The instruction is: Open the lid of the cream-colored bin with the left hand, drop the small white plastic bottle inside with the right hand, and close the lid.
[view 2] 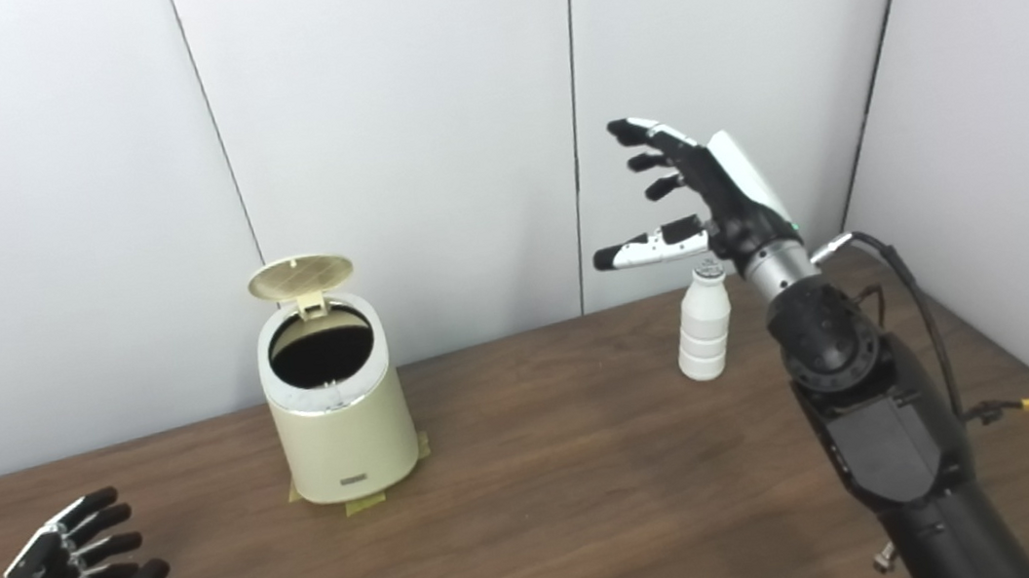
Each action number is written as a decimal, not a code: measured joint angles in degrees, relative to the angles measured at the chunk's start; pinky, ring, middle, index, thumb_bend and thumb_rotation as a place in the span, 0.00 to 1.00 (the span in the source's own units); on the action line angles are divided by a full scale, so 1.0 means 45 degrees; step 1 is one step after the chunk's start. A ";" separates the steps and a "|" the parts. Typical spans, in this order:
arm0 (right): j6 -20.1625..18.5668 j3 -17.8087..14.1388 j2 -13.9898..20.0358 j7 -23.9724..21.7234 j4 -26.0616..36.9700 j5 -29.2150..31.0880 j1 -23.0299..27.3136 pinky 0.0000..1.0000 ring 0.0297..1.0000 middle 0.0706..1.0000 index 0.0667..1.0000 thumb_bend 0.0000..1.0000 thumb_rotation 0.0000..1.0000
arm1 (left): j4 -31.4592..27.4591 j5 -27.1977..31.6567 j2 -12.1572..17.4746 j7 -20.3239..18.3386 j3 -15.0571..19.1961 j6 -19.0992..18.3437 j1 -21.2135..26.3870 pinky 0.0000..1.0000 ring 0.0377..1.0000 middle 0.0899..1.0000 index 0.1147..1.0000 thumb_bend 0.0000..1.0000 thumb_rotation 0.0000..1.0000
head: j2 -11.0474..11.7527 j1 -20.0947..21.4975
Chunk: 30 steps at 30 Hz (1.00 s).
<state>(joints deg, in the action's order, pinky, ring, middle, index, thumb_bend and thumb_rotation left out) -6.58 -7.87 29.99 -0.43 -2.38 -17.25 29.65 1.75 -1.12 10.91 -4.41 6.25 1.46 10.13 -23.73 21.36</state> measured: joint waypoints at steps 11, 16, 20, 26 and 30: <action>-0.1040 -0.0711 0.1059 -0.1069 -0.1401 0.1458 -0.0050 0.87 0.97 1.00 1.00 0.93 0.34 | -0.0001 -0.0035 -0.0100 0.0297 -0.0003 0.0014 0.0232 0.65 0.70 0.76 0.80 0.60 0.00 | 0.0098 0.0098; -0.1194 -0.0906 0.1090 -0.1374 -0.2184 0.2179 -0.0462 0.88 0.97 1.00 1.00 0.94 0.29 | -0.0054 -0.0044 -0.0077 0.0351 -0.0003 -0.0013 0.0229 0.67 0.71 0.76 0.80 0.60 0.00 | 0.0098 0.0118; -0.1205 -0.0948 0.1024 -0.1520 -0.2430 0.2683 -0.0777 0.92 0.97 1.00 1.00 0.90 0.24 | -0.0066 -0.0027 -0.0085 0.0347 -0.0006 -0.0040 0.0228 0.68 0.72 0.76 0.79 0.59 0.00 | 0.0078 0.0137; -0.1236 -0.0948 0.0854 -0.1520 -0.2483 0.2962 -0.1070 0.90 0.95 0.98 1.00 0.83 0.18 | -0.0091 0.0009 -0.0084 0.0339 -0.0002 -0.0083 0.0225 0.67 0.72 0.77 0.80 0.59 0.00 | 0.0059 0.0157; -0.1204 -0.0946 0.0596 -0.1602 -0.2717 0.3335 -0.1339 0.85 0.94 0.99 1.00 0.78 0.12 | -0.0158 0.0050 -0.0088 0.0302 -0.0008 -0.0134 0.0225 0.69 0.73 0.78 0.81 0.58 0.00 | 0.0039 0.0137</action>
<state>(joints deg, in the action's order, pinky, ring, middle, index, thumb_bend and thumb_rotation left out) -12.00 -12.13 32.68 -7.64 -14.60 -2.25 23.63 1.04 -0.89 10.51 -3.05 6.22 0.86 11.14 -23.55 21.97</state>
